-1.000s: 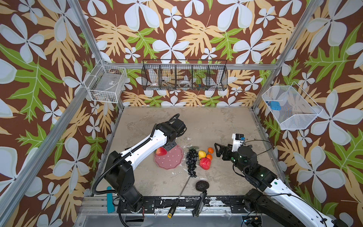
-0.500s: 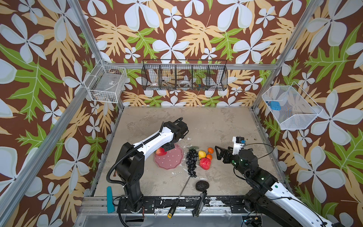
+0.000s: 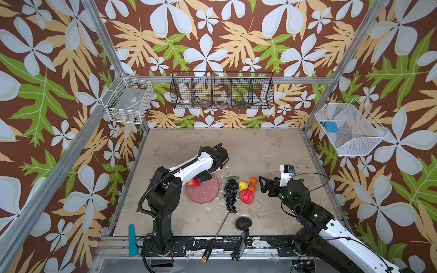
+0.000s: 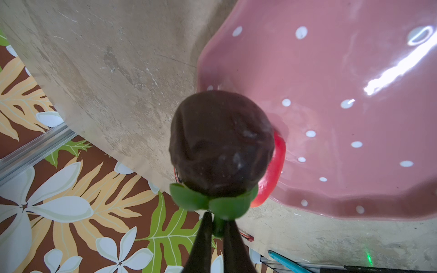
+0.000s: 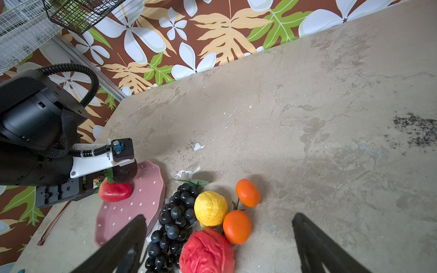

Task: Arrange fruit in a fruit bowl
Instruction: Place the fruit in the fruit bowl.

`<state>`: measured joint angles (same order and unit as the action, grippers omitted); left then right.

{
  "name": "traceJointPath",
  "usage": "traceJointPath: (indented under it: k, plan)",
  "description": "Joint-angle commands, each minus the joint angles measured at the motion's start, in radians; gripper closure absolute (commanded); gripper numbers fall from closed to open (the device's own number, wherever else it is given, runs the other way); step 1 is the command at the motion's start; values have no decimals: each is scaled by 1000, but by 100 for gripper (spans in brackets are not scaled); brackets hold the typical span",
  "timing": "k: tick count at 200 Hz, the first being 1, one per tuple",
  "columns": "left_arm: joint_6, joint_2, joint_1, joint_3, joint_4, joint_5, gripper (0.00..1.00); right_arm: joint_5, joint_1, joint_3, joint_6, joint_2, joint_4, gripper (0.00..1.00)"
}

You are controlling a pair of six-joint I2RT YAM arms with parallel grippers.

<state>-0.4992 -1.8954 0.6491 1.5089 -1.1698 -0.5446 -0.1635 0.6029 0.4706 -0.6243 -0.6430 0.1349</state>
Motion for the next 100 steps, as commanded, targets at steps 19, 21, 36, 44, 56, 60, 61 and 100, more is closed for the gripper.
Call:
traceJointPath:
  k: [19,21,36,44,56,60,61,100]
  plan:
    - [-9,-16,0,-9,-12,13,100,-10,1,2,10,0,-14,4]
    - [-9,-17,0,-9,-12,14,100,-10,1,3,10,-1,-14,4]
    - [-9,-23,0,-9,-9,14,100,-10,1,1,11,0,-13,4]
    - [-10,-29,0,-10,-9,14,100,-10,1,0,10,0,-14,4]
    - [-10,-34,-1,-6,-3,12,100,-7,1,0,10,0,-14,4]
    - [-10,-35,-2,-5,0,11,100,-8,1,-1,11,0,-14,4]
    - [-10,-35,-2,-5,0,11,100,-8,1,-1,11,0,-14,4]
    - [-9,-68,-4,17,3,-12,100,-9,1,-3,8,5,-10,4]
